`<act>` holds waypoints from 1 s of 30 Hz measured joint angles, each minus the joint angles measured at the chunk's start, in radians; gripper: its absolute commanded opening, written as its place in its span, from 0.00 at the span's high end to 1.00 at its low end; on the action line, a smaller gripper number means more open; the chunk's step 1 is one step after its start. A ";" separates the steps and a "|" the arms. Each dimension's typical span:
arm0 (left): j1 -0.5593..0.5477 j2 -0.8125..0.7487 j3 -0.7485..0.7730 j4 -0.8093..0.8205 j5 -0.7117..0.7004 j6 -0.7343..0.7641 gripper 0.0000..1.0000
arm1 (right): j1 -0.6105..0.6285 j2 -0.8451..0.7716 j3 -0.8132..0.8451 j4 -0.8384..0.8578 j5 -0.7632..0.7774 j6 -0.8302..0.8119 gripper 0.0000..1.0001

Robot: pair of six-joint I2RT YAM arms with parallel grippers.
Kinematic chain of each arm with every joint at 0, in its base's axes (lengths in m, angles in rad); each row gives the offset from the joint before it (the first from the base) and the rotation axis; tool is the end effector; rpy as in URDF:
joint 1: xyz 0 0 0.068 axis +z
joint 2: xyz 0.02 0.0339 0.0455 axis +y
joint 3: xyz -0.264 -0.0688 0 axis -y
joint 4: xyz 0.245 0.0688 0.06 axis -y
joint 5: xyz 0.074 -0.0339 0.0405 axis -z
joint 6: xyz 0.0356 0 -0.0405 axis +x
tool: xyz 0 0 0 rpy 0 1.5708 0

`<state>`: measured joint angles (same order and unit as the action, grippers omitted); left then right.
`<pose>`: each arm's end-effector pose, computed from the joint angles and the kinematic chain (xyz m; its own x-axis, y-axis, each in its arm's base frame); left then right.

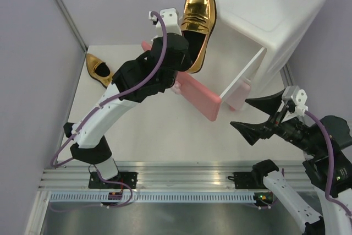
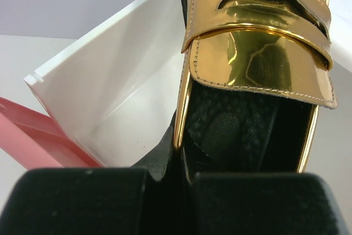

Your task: Place and organize the shoes in the shoe cabinet

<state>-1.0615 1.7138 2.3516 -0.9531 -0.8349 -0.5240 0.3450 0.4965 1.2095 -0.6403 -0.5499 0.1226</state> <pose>0.1751 -0.2594 0.5385 -0.2522 -0.2372 -0.9381 0.1343 0.9515 -0.2767 0.0295 0.0304 0.4525 -0.0274 0.1009 -0.9945 -0.7814 0.6184 0.0843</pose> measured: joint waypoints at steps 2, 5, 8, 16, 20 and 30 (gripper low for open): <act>0.000 -0.004 0.000 0.011 0.000 0.014 0.98 | 0.000 0.034 0.002 0.011 -0.058 0.000 0.02; 0.000 -0.014 0.000 0.032 0.000 0.035 0.98 | 0.000 0.083 0.001 0.027 -0.095 0.000 0.02; 0.000 -0.024 0.000 0.052 0.000 0.056 0.98 | 0.000 0.104 -0.002 0.054 -0.105 0.001 0.02; 0.000 -0.035 0.002 0.126 0.009 0.146 0.98 | 0.000 0.237 0.169 0.064 -0.138 -0.007 0.02; 0.000 -0.042 0.001 0.185 0.018 0.203 0.98 | 0.000 0.300 0.239 0.060 -0.166 -0.005 0.02; 0.000 -0.061 -0.007 0.322 0.012 0.314 0.98 | 0.000 0.418 0.327 0.050 -0.211 0.019 0.02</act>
<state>-1.0615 1.6524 2.3444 -0.6308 -0.8230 -0.2100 0.3450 0.9146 1.5364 -0.5900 -0.7612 0.1421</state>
